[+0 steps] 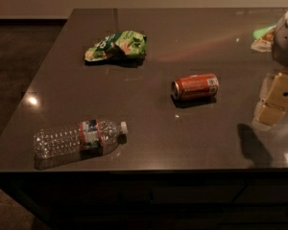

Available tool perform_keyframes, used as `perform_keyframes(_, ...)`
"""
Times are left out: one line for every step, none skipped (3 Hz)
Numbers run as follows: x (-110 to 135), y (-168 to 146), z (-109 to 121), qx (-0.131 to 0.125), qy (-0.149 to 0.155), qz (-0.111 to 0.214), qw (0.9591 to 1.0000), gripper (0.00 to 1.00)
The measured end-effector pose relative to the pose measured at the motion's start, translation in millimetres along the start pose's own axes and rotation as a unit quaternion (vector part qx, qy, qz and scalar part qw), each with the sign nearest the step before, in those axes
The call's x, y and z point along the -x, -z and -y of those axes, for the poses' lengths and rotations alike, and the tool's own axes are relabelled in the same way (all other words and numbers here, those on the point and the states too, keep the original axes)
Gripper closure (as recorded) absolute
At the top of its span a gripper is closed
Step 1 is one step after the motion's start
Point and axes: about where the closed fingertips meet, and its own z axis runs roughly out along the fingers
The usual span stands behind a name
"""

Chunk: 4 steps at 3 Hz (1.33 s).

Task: Place coke can upright

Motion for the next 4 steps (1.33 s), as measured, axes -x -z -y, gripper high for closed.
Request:
perform_keyframes(0.0,0.0,0.0,0.0,0.0,0.0,1.0,0.0)
perform_keyframes(6.7,-5.0,13.0,-0.006,0.017,0.006,0.9998,0.0)
perform_keyframes(19.0,-22.2,38.7,-0.002,0.043,0.021,0.9989,0.0)
perform_keyframes(36.7,-56.7,63.6,0.016,0.075,0.039,0.9963,0.0)
